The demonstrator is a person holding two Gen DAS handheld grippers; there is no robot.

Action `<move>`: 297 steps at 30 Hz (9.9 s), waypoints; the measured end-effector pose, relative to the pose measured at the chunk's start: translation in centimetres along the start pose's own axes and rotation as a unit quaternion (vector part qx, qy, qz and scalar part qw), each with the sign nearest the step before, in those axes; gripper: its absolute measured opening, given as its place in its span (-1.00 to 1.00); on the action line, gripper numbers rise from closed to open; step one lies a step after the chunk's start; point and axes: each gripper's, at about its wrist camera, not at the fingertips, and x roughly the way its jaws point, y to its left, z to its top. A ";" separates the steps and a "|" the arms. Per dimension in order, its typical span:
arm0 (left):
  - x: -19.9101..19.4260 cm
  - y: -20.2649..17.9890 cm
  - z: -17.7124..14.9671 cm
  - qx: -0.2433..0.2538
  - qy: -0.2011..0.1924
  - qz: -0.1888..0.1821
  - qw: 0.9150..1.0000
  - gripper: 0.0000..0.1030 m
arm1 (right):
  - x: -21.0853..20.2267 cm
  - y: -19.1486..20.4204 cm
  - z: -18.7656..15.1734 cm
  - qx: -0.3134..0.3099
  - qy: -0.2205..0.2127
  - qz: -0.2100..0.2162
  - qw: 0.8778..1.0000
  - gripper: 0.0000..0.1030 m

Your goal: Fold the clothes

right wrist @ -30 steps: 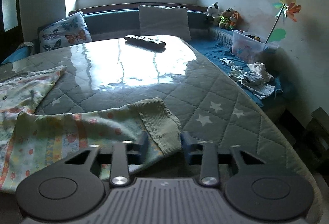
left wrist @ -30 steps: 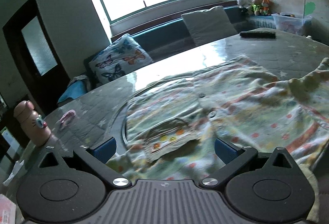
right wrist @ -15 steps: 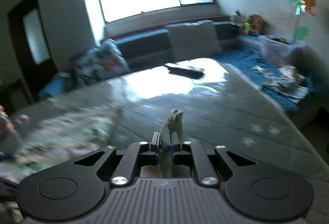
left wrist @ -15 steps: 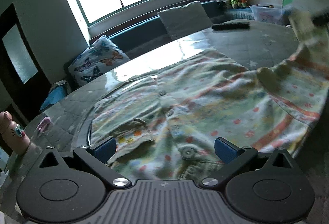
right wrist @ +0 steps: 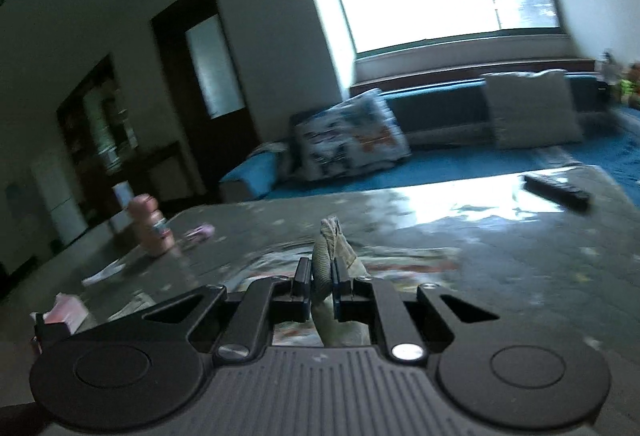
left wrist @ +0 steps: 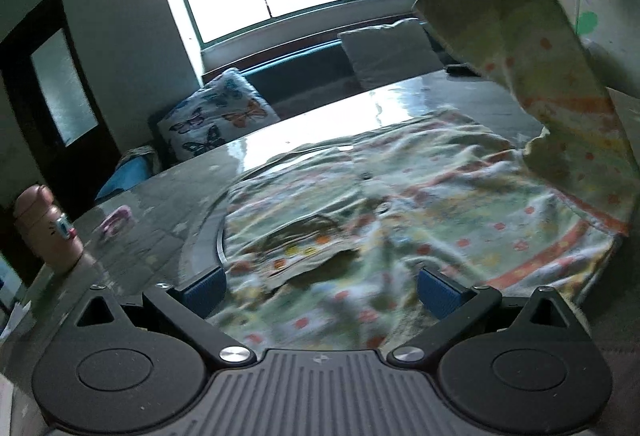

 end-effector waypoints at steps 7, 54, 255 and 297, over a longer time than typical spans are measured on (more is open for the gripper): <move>-0.3 2.1 -1.1 -0.019 0.007 0.019 1.000 1.00 | 3.9 4.1 -1.1 -0.016 0.040 0.045 0.998 -0.82; 2.4 3.0 -1.4 -0.025 0.038 0.045 0.998 1.00 | 8.7 -1.3 -8.2 -0.058 0.138 -0.047 0.988 -0.45; -4.4 1.9 -5.2 0.138 -0.016 -0.099 0.985 0.66 | 2.6 0.9 -11.4 -0.114 0.146 -0.027 0.982 -0.38; -2.5 8.0 -5.0 -0.046 0.009 -0.022 0.999 0.81 | 10.3 11.6 -9.5 -0.182 0.129 0.104 0.969 -0.96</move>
